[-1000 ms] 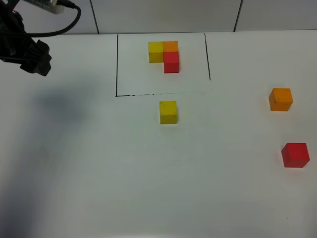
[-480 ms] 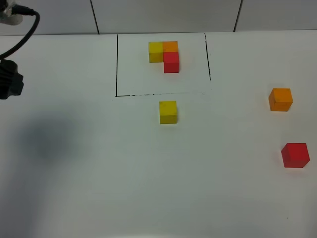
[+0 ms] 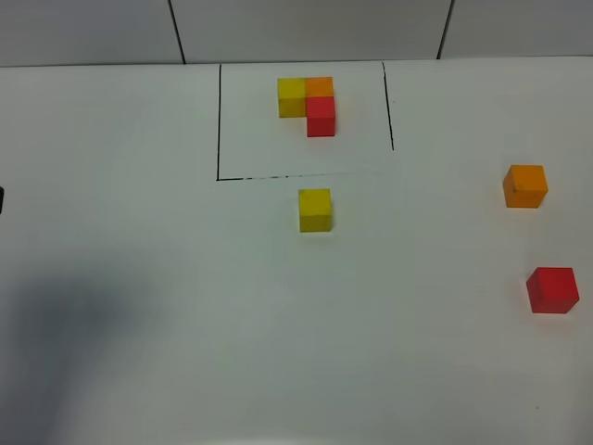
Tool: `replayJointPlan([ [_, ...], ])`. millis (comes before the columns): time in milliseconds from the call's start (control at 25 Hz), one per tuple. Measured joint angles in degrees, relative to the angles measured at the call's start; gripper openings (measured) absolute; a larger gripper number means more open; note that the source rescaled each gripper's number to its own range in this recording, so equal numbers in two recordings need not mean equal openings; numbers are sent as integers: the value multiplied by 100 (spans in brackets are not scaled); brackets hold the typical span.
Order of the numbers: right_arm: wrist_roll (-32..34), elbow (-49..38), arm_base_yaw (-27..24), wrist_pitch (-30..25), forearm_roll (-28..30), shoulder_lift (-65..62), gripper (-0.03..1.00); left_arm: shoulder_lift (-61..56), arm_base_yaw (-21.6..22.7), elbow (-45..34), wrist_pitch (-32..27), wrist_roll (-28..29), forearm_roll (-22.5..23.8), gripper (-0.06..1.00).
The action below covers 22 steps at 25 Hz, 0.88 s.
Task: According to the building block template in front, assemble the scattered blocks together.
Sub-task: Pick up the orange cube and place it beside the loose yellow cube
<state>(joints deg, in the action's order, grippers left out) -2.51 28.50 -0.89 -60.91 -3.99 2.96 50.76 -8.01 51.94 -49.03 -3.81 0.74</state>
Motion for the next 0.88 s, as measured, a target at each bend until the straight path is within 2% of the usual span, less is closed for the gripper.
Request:
replayJointPlan([
  [280,0,0,0,0,-11,0,80,-1104,0,-615,-167,0,-280,80],
  [880,0,0,0,0,-13,0,80,-3519,0,-1853,-585,-5,-582,80],
])
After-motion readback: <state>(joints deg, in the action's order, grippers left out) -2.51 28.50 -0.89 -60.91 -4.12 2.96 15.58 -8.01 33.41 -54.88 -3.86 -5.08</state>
